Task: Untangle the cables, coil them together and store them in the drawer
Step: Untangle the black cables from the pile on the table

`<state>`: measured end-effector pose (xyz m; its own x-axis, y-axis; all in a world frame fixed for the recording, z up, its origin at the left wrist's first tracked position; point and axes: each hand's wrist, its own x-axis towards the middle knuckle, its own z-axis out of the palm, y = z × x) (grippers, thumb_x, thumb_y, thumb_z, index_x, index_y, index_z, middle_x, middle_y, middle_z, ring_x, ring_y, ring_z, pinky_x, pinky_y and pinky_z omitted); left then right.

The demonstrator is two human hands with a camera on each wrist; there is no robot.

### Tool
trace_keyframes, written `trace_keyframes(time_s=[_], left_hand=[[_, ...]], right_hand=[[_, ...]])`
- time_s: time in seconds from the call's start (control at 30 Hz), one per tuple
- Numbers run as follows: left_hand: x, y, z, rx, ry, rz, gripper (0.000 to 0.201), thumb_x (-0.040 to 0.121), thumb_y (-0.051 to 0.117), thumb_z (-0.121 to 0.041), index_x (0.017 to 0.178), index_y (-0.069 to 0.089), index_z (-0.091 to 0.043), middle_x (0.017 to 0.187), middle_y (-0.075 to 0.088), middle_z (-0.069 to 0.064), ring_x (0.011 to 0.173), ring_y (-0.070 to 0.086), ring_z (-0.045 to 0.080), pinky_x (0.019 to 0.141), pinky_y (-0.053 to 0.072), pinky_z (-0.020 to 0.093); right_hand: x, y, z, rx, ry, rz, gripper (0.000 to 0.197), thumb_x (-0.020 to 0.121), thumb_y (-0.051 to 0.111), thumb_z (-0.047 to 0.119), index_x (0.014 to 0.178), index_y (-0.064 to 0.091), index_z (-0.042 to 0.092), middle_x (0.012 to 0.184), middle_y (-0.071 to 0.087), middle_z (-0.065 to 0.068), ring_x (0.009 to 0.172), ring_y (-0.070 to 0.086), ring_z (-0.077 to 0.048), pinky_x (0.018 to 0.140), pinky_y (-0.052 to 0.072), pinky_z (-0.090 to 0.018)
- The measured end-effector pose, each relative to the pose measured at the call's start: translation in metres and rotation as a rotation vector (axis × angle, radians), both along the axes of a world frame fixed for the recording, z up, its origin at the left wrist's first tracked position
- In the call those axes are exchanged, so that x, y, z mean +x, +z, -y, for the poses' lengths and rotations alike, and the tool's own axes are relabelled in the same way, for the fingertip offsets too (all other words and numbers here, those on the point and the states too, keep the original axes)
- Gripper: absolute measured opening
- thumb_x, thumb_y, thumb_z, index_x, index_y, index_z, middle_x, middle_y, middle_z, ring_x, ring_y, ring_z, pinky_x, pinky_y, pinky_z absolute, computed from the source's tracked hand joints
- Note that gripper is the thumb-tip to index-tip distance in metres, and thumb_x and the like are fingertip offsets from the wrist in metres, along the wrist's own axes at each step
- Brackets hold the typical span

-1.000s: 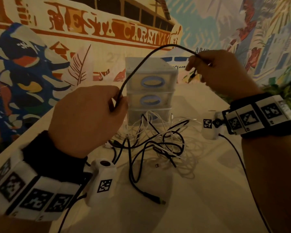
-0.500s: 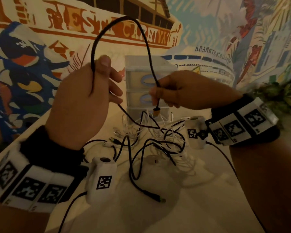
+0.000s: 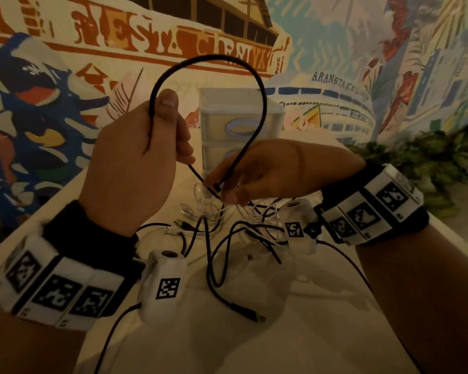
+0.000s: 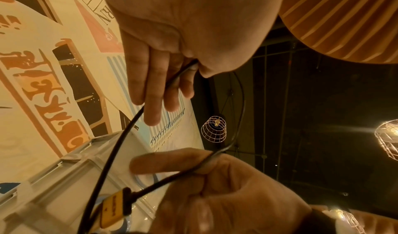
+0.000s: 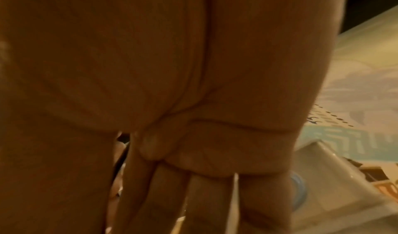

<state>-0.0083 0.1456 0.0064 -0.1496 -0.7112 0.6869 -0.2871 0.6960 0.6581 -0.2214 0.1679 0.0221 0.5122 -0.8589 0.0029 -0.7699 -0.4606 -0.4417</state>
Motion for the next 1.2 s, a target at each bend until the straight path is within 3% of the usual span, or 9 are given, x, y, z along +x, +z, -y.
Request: trace_keyframes(time_s=[0.13, 0.27, 0.4, 0.5, 0.6, 0.8, 0.9, 1.07, 1.2], left_hand=[[0.003, 0.0, 0.006, 0.002, 0.025, 0.021, 0.055, 0.099, 0.03, -0.06, 0.063, 0.057, -0.029, 0.065, 0.068, 0.001, 0.067, 0.071, 0.014, 0.079, 0.056, 0.051], [0.007, -0.003, 0.011, -0.005, 0.071, 0.062, 0.058, 0.1, 0.033, -0.053, 0.059, 0.063, -0.026, 0.066, 0.071, -0.003, 0.069, 0.07, 0.017, 0.083, 0.054, 0.046], [0.006, -0.001, 0.003, -0.102, 0.105, 0.205, 0.054, 0.095, 0.037, -0.046, 0.07, 0.073, -0.014, 0.067, 0.069, 0.005, 0.066, 0.061, 0.015, 0.07, 0.048, 0.038], [0.008, 0.001, 0.004, -0.2, 0.114, 0.333, 0.062, 0.088, 0.035, -0.05, 0.072, 0.071, -0.002, 0.07, 0.066, 0.019, 0.067, 0.058, 0.032, 0.065, 0.046, 0.042], [0.01, -0.001, 0.007, -0.273, 0.093, 0.397, 0.054, 0.085, 0.043, -0.045, 0.066, 0.065, 0.001, 0.064, 0.061, 0.019, 0.059, 0.055, 0.032, 0.059, 0.047, 0.042], [0.017, -0.002, 0.015, -0.347, 0.035, 0.509, 0.032, 0.088, 0.059, -0.044, 0.063, 0.048, -0.027, 0.071, 0.06, -0.003, 0.067, 0.056, 0.013, 0.062, 0.042, 0.016], [0.016, -0.004, 0.013, -0.308, -0.056, 0.515, 0.026, 0.085, 0.07, -0.042, 0.07, 0.05, -0.036, 0.082, 0.063, -0.005, 0.077, 0.062, 0.011, 0.069, 0.057, 0.028], [0.016, 0.0, 0.003, -0.187, -0.136, 0.657, 0.012, 0.075, 0.069, -0.049, 0.08, 0.061, -0.041, 0.091, 0.06, -0.017, 0.085, 0.06, 0.0, 0.074, 0.057, 0.029], [0.021, 0.003, -0.004, -0.114, -0.226, 0.844, 0.035, 0.074, 0.046, -0.053, 0.106, 0.057, -0.055, 0.103, 0.058, -0.027, 0.092, 0.058, -0.009, 0.076, 0.052, 0.016]], right_hand=[[-0.019, 0.013, -0.014, -0.036, -0.141, -0.09, 0.045, 0.093, 0.071, 0.031, 0.135, 0.055, 0.04, 0.098, 0.075, 0.019, 0.089, 0.071, -0.001, 0.088, 0.052, -0.021], [-0.049, 0.015, -0.031, -0.033, -0.366, -0.158, 0.021, 0.091, 0.069, 0.043, 0.108, 0.063, 0.033, 0.08, 0.076, 0.014, 0.071, 0.071, 0.003, 0.087, 0.056, -0.034], [-0.059, -0.004, -0.045, 0.0, -0.453, -0.242, 0.042, 0.088, 0.056, 0.066, 0.083, 0.072, 0.028, 0.071, 0.074, 0.014, 0.061, 0.069, 0.0, 0.074, 0.054, -0.028], [-0.055, -0.018, -0.046, 0.064, -0.459, -0.301, 0.048, 0.088, 0.056, 0.07, 0.08, 0.077, 0.027, 0.072, 0.075, 0.013, 0.061, 0.07, 0.0, 0.076, 0.057, -0.028], [-0.048, -0.028, -0.036, 0.089, -0.45, -0.325, 0.04, 0.091, 0.06, 0.062, 0.083, 0.078, 0.027, 0.071, 0.074, 0.016, 0.06, 0.069, 0.002, 0.075, 0.057, -0.025], [-0.05, -0.026, -0.023, 0.125, -0.523, -0.206, 0.014, 0.091, 0.07, 0.034, 0.089, 0.077, 0.021, 0.069, 0.076, 0.009, 0.065, 0.07, -0.001, 0.068, 0.048, -0.021], [-0.055, -0.02, -0.02, 0.025, -0.59, -0.04, 0.013, 0.095, 0.066, 0.032, 0.094, 0.073, 0.021, 0.082, 0.077, 0.004, 0.076, 0.071, -0.007, 0.076, 0.051, -0.028], [-0.051, -0.009, -0.011, -0.055, -0.666, 0.167, 0.027, 0.1, 0.057, 0.043, 0.103, 0.078, 0.025, 0.108, 0.073, -0.012, 0.1, 0.067, -0.028, 0.096, 0.052, -0.046], [-0.05, -0.007, -0.006, -0.143, -0.674, 0.104, 0.038, 0.098, 0.056, 0.054, 0.087, 0.079, 0.026, 0.079, 0.068, -0.018, 0.069, 0.059, -0.023, 0.064, 0.044, -0.033]])
